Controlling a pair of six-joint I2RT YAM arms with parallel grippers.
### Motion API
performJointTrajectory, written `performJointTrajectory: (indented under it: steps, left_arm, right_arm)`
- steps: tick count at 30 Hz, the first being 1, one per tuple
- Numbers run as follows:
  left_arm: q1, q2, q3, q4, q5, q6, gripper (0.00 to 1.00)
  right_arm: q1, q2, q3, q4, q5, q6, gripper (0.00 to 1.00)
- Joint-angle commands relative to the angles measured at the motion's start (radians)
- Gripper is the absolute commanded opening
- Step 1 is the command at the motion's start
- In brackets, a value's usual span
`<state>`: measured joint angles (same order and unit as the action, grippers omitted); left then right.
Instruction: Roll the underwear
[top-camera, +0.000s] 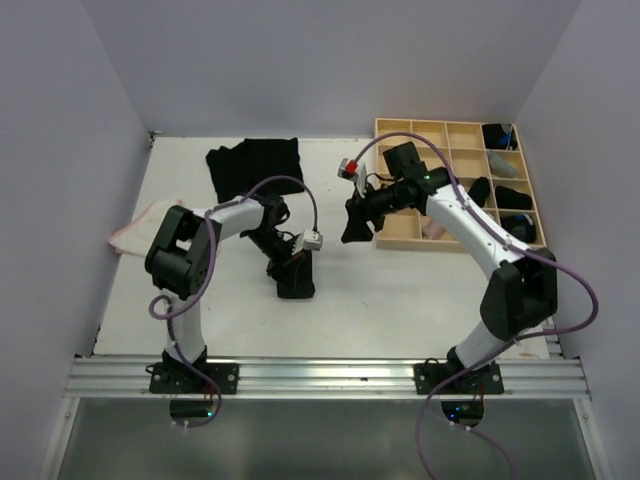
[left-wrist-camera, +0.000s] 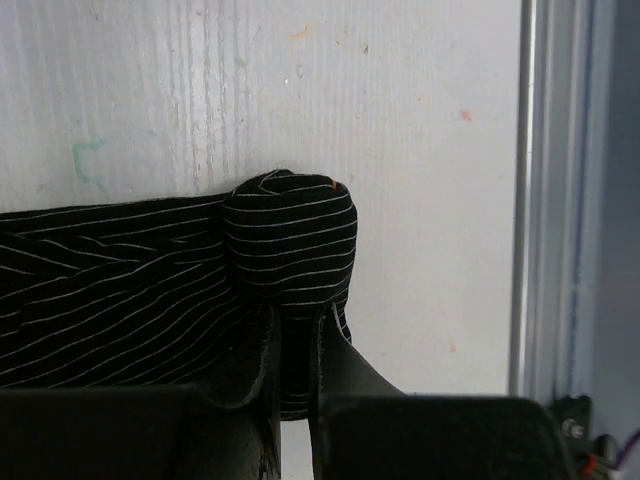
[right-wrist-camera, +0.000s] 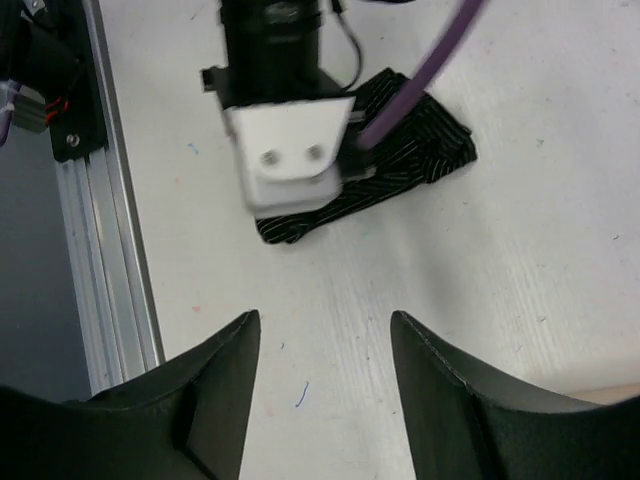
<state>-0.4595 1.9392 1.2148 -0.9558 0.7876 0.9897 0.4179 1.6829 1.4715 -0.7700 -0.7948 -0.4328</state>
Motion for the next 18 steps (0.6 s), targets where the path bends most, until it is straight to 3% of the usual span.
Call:
performJointTrajectory:
  steps: [1, 9, 13, 18]
  left_arm:
    - [0.042, 0.208, 0.073, -0.179, -0.094, 0.056, 0.0]
    - [0.078, 0.42, 0.227, -0.29, -0.059, 0.136, 0.06]
    - [0.085, 0.449, 0.224, -0.301, -0.057, 0.158, 0.08]
    - [0.093, 0.452, 0.223, -0.291, -0.053, 0.156, 0.1]
  right_arm:
    - [0.015, -0.112, -0.102, 0.003, 0.048, -0.07, 0.58]
    - [0.286, -0.183, -0.238, 0.139, 0.234, -0.175, 0.56]
    - [0.432, -0.114, -0.299, 0.351, 0.347, -0.243, 0.64]
    - [0.469, -0.026, -0.33, 0.494, 0.326, -0.28, 0.7]
